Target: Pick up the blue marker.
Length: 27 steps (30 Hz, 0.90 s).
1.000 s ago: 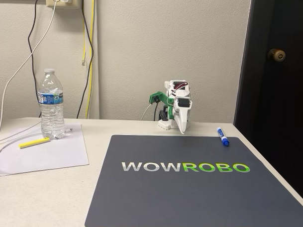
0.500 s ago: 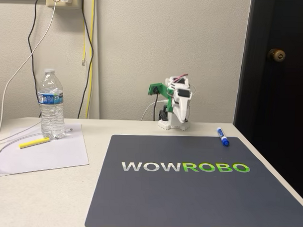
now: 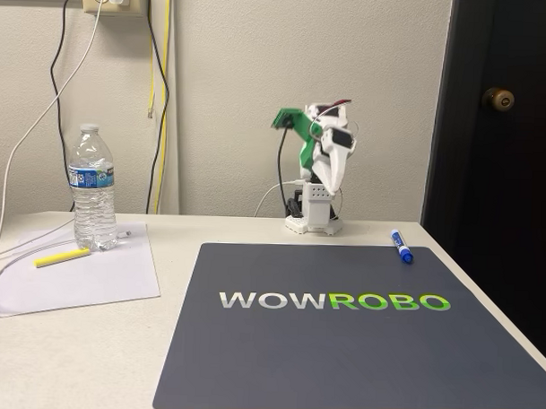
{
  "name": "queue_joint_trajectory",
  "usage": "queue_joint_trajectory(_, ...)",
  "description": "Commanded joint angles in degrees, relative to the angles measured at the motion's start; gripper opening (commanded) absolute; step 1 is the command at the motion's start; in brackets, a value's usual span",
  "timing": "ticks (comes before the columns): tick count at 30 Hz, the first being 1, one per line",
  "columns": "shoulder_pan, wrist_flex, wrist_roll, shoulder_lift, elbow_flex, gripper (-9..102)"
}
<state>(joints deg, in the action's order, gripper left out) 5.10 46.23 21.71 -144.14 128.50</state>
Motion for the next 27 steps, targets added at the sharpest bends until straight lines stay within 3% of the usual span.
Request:
queue_joint_trajectory(1,-0.79,3.69,0.44,5.62,-10.55,0)
queue_joint_trajectory(6,-1.85,7.82,1.76,12.74,-19.95,0)
queue_joint_trajectory(12,-0.7,12.66,13.01,18.72,-27.95,0)
queue_joint_trajectory(21,5.36,17.67,26.63,19.6,-28.04,0)
queue_joint_trajectory(27,10.28,21.97,27.25,20.92,-28.04,0)
